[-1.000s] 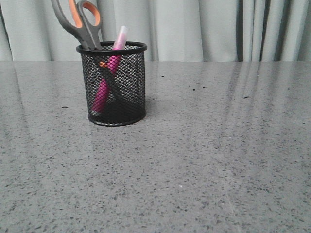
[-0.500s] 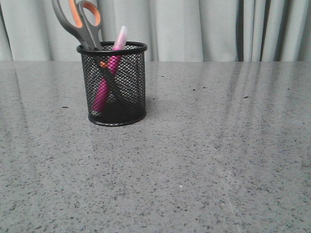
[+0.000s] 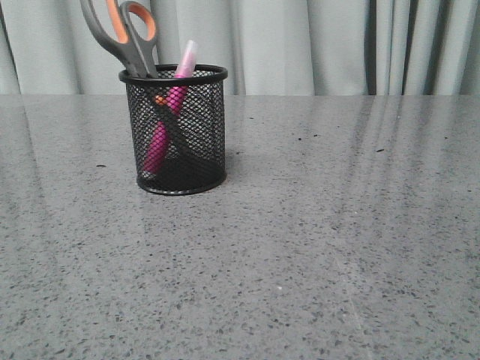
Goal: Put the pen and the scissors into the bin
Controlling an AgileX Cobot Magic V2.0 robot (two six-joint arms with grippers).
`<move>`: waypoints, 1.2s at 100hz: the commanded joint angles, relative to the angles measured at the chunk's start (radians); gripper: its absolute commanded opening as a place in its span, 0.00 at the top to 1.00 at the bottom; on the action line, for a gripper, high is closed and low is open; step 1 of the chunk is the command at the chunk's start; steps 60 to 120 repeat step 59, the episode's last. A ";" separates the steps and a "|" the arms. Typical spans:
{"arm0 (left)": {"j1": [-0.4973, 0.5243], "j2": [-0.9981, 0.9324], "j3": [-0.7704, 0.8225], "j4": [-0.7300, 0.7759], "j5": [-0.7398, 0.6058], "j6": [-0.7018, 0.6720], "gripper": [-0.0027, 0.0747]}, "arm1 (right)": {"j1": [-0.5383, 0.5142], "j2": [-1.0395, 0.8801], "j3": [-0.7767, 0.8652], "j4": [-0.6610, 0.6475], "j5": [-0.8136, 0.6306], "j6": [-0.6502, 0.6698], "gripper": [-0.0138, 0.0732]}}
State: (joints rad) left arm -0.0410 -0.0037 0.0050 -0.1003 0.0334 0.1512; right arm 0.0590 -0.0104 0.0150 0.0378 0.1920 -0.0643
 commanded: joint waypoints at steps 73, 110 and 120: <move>0.002 -0.032 0.023 -0.010 -0.074 0.002 0.99 | -0.007 -0.021 0.010 -0.038 -0.074 -0.014 0.92; 0.002 -0.032 0.023 -0.010 -0.074 0.002 0.99 | -0.007 -0.021 0.010 -0.038 -0.074 -0.014 0.92; 0.002 -0.032 0.023 -0.010 -0.074 0.002 0.99 | -0.007 -0.021 0.010 -0.038 -0.074 -0.014 0.92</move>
